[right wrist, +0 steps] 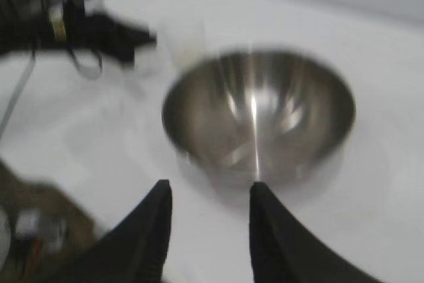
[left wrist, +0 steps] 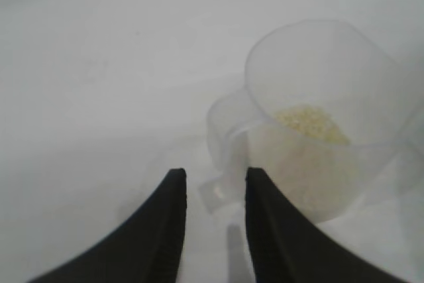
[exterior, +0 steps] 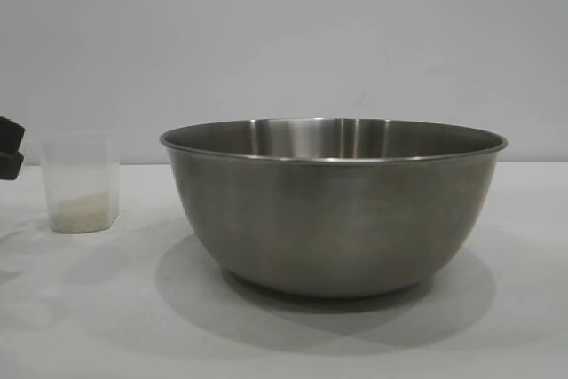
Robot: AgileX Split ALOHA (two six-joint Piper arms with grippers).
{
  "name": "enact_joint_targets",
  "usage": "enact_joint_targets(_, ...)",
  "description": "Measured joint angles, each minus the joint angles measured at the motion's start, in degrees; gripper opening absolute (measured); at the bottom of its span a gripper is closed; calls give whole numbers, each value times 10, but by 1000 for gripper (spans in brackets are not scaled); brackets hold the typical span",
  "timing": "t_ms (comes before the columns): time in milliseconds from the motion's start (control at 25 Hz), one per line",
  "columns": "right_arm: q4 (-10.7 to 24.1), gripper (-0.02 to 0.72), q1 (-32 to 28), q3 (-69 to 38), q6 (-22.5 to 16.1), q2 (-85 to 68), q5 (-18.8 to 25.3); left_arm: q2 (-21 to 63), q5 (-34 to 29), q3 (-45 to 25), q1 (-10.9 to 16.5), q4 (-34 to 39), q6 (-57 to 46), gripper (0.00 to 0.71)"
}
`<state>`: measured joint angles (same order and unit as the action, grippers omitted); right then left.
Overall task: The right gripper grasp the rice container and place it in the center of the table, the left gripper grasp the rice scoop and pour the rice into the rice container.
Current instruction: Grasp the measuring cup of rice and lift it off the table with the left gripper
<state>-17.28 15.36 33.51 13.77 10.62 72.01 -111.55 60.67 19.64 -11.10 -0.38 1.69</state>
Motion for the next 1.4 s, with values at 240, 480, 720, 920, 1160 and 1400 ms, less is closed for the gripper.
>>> enact_joint_targets(240, 92, 237, 0, 2, -107, -100, 14, -16, 38, 0, 0, 0, 0, 215)
enact_joint_targets(480, 108, 237, 0, -22, -115, -116, 17, -17, 36, 39, 0, 0, 0, 215)
enact_joint_targets(720, 119, 237, 0, -32, -115, -116, -3, -20, 18, 68, 0, 0, 0, 215)
enact_joint_targets(920, 131, 237, 0, -32, -115, -116, -14, -58, 20, 68, 0, 12, 0, 215)
enact_joint_targets(1160, 132, 237, 0, -32, -115, -116, -14, -110, 47, 71, 0, 15, 0, 215)
enact_joint_targets(1400, 132, 237, 0, -32, -115, -116, -14, -129, 65, 93, 0, 16, 4, 215)
